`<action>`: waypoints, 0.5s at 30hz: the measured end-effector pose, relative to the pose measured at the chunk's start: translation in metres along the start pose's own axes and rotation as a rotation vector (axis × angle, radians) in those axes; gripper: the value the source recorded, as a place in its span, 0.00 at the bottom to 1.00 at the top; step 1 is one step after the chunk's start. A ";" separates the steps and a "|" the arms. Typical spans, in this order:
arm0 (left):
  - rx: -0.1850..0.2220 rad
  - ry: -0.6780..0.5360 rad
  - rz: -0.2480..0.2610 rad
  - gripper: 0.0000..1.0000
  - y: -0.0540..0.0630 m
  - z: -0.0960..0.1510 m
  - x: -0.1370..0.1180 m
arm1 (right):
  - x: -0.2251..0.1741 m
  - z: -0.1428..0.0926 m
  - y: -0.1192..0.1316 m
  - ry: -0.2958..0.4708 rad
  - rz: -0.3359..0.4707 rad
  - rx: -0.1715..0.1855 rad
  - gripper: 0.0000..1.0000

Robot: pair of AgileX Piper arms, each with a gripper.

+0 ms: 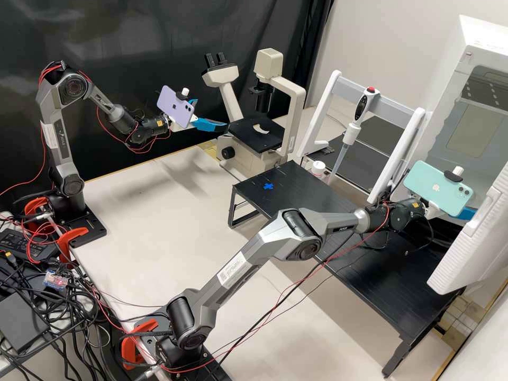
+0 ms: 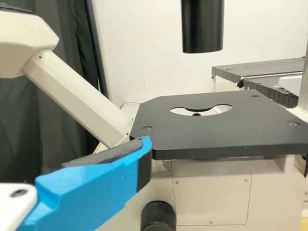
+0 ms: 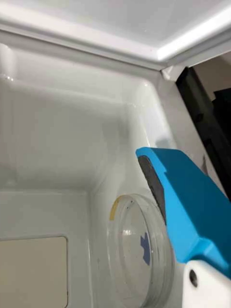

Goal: Move the petri dish to the microscope

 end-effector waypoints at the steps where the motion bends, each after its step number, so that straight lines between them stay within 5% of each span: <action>1: 0.000 0.000 0.000 1.00 0.000 0.000 0.000 | 0.001 0.001 -0.001 0.001 0.000 0.000 1.00; 9: 0.000 0.000 0.000 1.00 0.000 0.000 0.000 | 0.006 0.004 -0.005 0.008 0.001 0.001 1.00; 10: 0.000 0.000 0.000 1.00 0.000 0.000 0.000 | 0.006 0.003 -0.004 0.011 0.004 0.001 0.00; 15: 0.000 0.000 0.000 1.00 0.000 0.000 0.000 | 0.007 0.004 -0.005 0.012 0.003 0.001 0.00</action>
